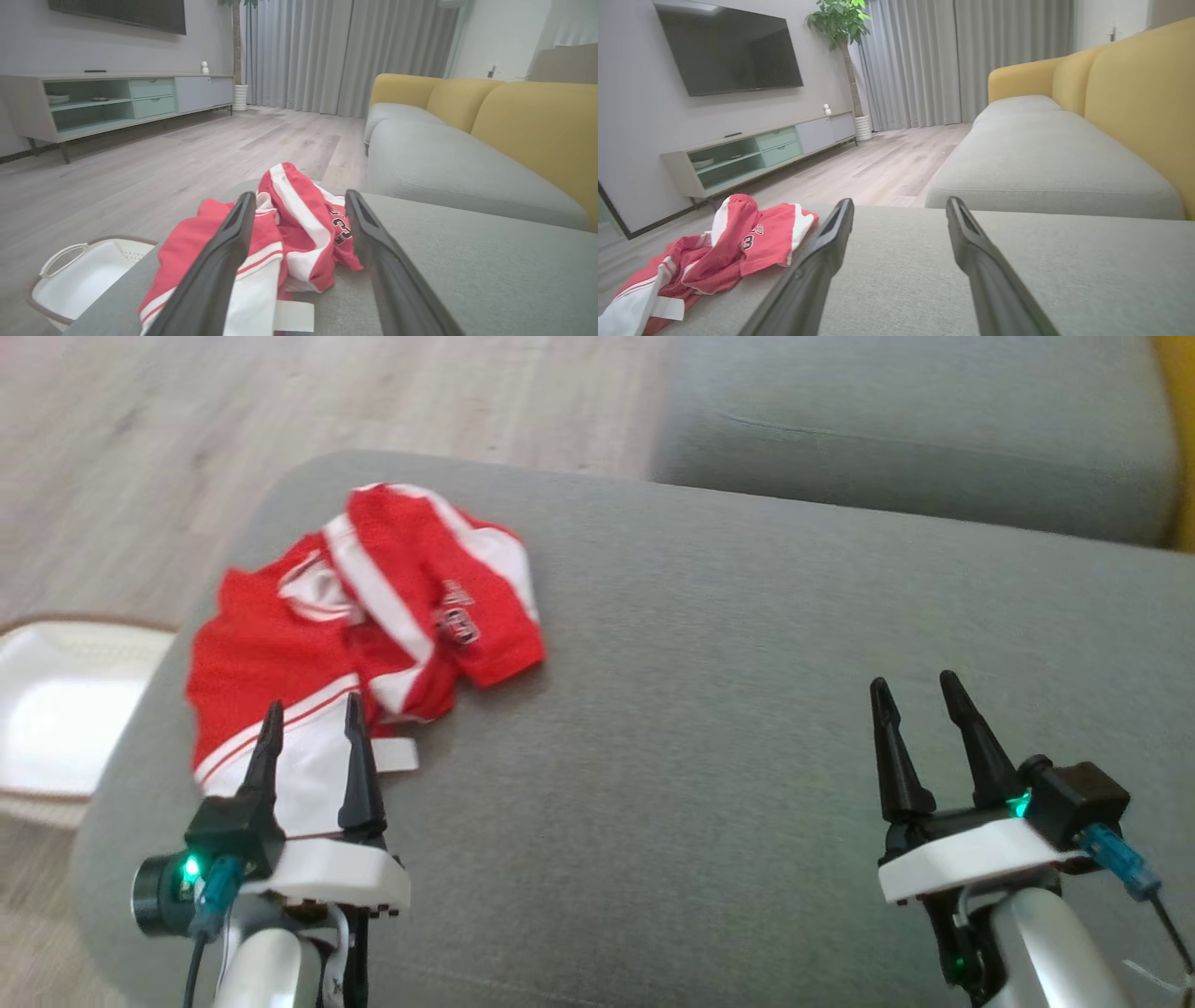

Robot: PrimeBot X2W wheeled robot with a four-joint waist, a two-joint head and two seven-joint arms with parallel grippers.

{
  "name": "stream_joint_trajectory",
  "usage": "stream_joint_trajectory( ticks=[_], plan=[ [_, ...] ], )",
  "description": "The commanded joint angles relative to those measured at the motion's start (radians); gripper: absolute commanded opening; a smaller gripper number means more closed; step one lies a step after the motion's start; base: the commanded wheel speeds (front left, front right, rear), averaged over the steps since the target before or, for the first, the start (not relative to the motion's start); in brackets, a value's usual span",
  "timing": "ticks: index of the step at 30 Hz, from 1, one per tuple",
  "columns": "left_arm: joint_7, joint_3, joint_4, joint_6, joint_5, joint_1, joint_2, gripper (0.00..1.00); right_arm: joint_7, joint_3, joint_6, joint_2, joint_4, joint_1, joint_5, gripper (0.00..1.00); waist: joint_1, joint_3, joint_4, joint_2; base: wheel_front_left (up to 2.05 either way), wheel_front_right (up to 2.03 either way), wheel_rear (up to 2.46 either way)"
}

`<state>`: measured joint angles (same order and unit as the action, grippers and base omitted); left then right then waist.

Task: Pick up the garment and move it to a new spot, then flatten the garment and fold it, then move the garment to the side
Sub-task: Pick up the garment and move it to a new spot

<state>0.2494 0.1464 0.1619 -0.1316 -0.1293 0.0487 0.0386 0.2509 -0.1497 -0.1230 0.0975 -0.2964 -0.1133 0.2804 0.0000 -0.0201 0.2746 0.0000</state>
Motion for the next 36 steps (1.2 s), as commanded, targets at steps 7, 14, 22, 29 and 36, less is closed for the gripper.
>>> stream_joint_trajectory(
  ticks=[7, 14, 22, 29, 36],
  plan=[
    [0.012, -0.047, -0.031, 0.014, 0.014, 0.040, 0.012, 1.00, 0.011, -0.016, -0.008, -0.009, 0.067, -0.026, -0.009, 1.00, 0.0000, -0.005, 0.105, 0.0000, 0.00, 0.00, 0.00],
    [0.012, -0.059, -0.021, 0.016, -0.003, 0.034, 0.012, 1.00, 0.011, -0.027, -0.008, -0.011, 0.065, -0.024, -0.007, 1.00, 0.0000, -0.009, 0.121, 0.0000, 0.00, 0.00, 0.00],
    [-0.073, -0.075, 0.103, 0.104, -0.114, 0.173, 0.047, 1.00, 0.011, -0.038, -0.008, 0.001, 0.068, -0.030, 0.009, 1.00, 0.0000, -0.003, 0.077, 0.0000, 0.00, 0.00, 0.00],
    [-0.426, -0.125, 0.210, 0.137, -0.223, 0.440, 0.118, 1.00, 0.011, -0.047, -0.008, 0.022, 0.084, -0.048, 0.021, 1.00, 0.0000, 0.049, -0.013, 0.0000, 0.00, 0.00, 0.00],
    [-0.626, -0.153, 0.364, 0.131, -0.268, 0.633, 0.185, 1.00, 0.011, -0.048, -0.008, 0.048, 0.110, -0.087, 0.036, 1.00, 0.0000, 0.137, -0.114, 0.0000, 0.00, 0.00, 0.00]
  ],
)
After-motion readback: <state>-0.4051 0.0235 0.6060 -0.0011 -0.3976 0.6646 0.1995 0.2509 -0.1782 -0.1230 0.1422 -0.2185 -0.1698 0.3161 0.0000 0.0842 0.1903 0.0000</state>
